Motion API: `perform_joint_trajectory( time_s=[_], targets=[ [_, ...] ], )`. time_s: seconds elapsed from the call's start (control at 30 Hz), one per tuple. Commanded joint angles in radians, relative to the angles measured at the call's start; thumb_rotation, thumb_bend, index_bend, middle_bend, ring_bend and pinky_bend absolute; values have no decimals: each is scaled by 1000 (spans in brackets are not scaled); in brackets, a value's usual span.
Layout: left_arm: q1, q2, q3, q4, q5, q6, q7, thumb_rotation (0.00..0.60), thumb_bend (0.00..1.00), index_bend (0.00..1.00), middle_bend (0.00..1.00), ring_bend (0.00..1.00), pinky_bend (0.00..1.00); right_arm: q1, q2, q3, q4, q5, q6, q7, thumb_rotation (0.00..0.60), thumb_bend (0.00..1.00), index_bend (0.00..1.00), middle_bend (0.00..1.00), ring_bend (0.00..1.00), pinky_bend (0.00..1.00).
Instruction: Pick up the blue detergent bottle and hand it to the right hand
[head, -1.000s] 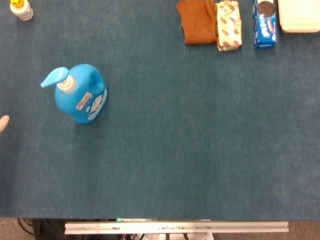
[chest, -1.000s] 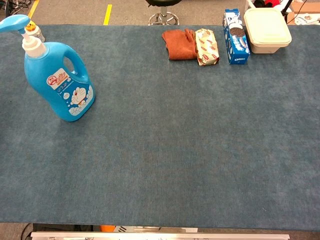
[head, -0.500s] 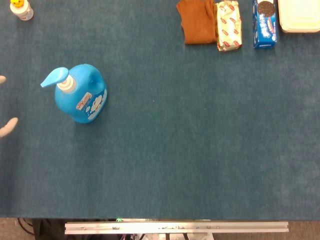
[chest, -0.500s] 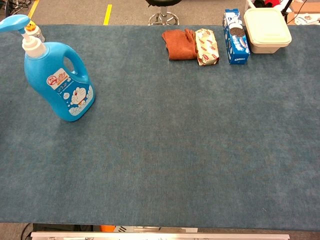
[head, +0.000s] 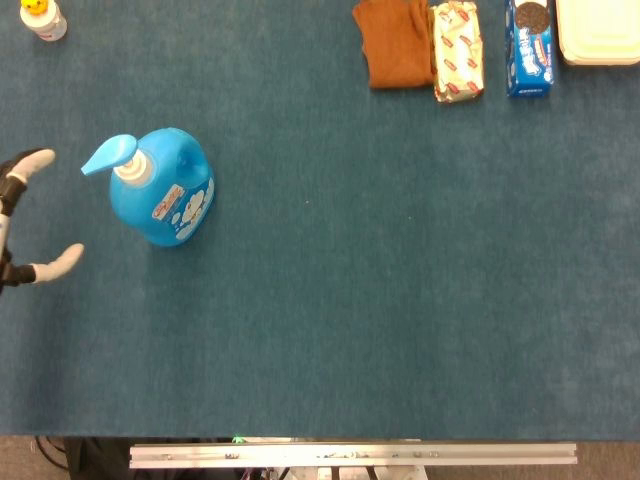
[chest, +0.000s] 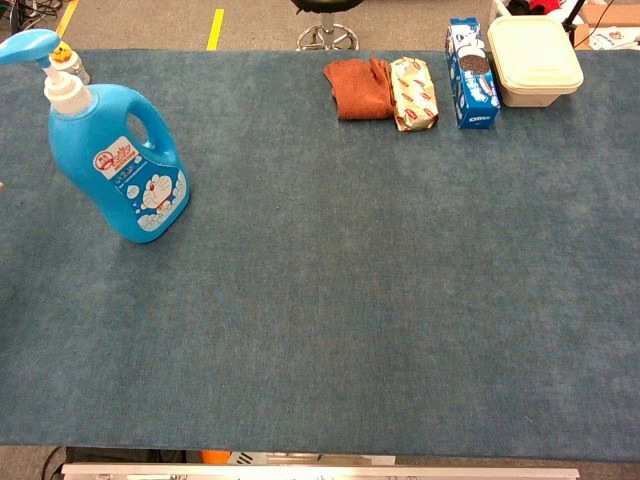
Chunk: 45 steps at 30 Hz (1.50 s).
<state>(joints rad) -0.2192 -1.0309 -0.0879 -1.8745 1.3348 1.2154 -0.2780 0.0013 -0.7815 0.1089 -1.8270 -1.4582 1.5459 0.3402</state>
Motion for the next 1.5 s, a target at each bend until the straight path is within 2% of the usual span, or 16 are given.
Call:
perform_joint_trajectory(
  time_s=[0.03,0.27,0.47,0.63,0.97,1.1,1.43,1.5],
  targets=[
    [-17,-24,-4,-7,-12,-16,24,600,225,85,107,84,222,1,0,0,6,2,-4,4,600,0,0,96,0,75],
    [-44,-50,-9,-30,-22,-43,58,600,216,43,99,82,226,-3,-4,0,24,12,-7,19,600,0,0,96,0,75],
    [-63,-66,-16,-51,-53,-65,79,599,163,15,89,81,230,-5,-6,0,35,16,-8,33,600,0,0,96,0,75],
    [-73,-73,-26,-71,-86,-72,81,516,149,0,88,81,240,-8,-6,-2,41,16,-9,40,600,0,0,96,0,75],
    [-90,-104,-42,-80,-158,-79,119,482,146,0,89,82,255,-10,-7,-2,50,16,-11,50,600,0,0,96,0,75],
    [-100,-120,-54,-86,-197,-76,146,427,145,0,89,81,263,-12,-6,-2,51,17,-10,52,600,0,0,96,0,75],
    [-130,-170,-66,-76,-258,-79,216,427,145,0,89,82,276,-17,-3,-2,52,19,-7,58,600,0,0,96,0,75],
    [-134,-194,-82,-67,-275,-60,223,459,145,0,89,81,279,-19,-2,-2,53,19,-5,59,600,0,0,96,0,75]
  ],
)
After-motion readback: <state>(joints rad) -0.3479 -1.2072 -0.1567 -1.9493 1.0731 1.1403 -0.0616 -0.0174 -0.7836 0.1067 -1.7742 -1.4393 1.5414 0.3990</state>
